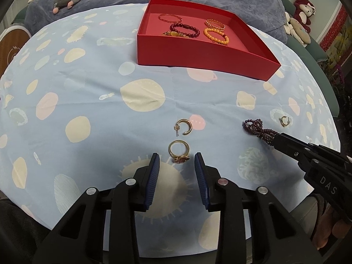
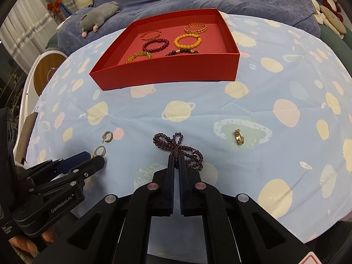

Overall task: Organize jewelry
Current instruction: 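Grasp the gold red-stone ring with the left tool while the right tool grasps the purple bow bracelet, then carry the ring and bow bracelet into the red box and open both tools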

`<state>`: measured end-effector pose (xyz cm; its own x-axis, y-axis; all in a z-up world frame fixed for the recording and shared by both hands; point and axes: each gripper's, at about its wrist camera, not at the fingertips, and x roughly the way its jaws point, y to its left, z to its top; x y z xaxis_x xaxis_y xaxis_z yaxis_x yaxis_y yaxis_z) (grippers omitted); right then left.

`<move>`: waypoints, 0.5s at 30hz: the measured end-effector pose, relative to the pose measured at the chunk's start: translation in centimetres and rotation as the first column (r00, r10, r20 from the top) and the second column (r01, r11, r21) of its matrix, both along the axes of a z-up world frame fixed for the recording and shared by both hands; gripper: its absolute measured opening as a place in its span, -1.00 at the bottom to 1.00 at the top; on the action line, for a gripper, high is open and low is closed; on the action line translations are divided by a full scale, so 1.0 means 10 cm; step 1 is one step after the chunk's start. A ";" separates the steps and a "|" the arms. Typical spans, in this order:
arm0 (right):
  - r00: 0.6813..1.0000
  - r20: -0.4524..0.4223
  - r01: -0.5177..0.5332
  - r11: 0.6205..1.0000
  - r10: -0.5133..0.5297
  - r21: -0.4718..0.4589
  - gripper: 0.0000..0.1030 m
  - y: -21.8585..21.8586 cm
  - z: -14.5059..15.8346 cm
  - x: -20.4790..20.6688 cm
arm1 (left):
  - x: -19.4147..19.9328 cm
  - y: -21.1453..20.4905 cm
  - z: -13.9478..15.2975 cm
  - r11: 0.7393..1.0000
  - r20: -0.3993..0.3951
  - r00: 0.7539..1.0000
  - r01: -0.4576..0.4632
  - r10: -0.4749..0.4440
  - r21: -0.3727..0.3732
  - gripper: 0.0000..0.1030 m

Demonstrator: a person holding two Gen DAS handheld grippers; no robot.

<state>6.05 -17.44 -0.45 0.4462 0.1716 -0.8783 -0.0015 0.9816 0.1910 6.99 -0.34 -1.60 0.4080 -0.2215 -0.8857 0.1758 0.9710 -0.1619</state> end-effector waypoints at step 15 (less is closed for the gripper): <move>1.000 0.010 0.006 1.000 -0.006 0.015 -0.93 -0.03 0.06 -0.07 | -0.01 -0.01 0.01 1.000 -0.020 1.000 0.009 -0.009 -0.014 -0.72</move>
